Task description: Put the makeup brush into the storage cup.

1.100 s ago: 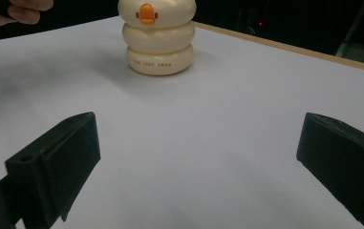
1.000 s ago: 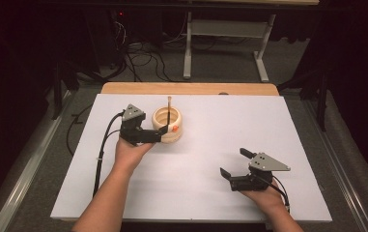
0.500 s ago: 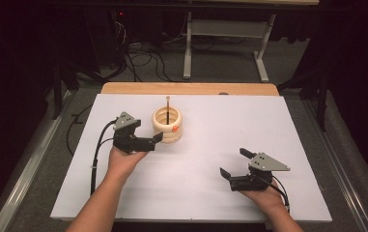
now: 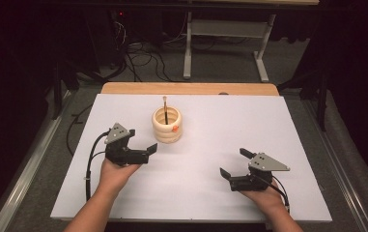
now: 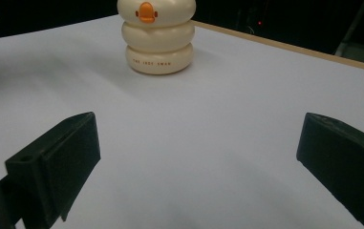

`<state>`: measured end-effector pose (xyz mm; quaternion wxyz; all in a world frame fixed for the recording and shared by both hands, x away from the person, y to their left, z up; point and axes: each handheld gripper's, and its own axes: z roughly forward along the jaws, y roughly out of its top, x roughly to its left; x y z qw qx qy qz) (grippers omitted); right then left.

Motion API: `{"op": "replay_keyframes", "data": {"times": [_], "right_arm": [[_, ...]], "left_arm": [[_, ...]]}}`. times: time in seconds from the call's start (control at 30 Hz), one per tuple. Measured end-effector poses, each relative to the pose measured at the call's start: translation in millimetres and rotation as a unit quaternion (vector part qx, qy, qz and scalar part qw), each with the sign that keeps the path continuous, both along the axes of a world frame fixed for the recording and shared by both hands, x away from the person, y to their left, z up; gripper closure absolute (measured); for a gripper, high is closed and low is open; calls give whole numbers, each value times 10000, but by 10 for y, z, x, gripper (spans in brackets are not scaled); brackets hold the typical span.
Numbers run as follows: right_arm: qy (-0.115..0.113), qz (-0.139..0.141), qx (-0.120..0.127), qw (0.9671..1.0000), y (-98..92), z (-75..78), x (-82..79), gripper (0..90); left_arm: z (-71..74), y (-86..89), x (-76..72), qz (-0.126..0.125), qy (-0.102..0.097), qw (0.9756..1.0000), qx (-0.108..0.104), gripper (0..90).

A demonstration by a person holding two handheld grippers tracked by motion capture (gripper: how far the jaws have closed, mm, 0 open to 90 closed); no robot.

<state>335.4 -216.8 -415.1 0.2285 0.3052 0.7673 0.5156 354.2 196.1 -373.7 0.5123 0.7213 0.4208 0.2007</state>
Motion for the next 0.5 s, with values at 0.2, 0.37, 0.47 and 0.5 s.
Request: {"op": "replay_keyframes", "data": {"times": [0.2, 0.37, 0.47, 0.5], "right_arm": [[-13, -2, -5, 10000, -1, 0, 0, 23], [-32, 1, -11, 10000, 3, 0, -2, 23], [-37, 6, -4, 10000, 2, -2, 1, 23], [-35, 4, 2, 10000, 4, -2, 1, 23]], "left_arm": [[-46, 68, -168, -10, -40, 10000, -8, 6], [-109, 123, -318, -19, -37, 10000, 38, 11], [-140, 155, -413, -57, -27, 10000, 25, 11], [-147, 162, -443, -58, -47, 10000, 18, 11]]}}
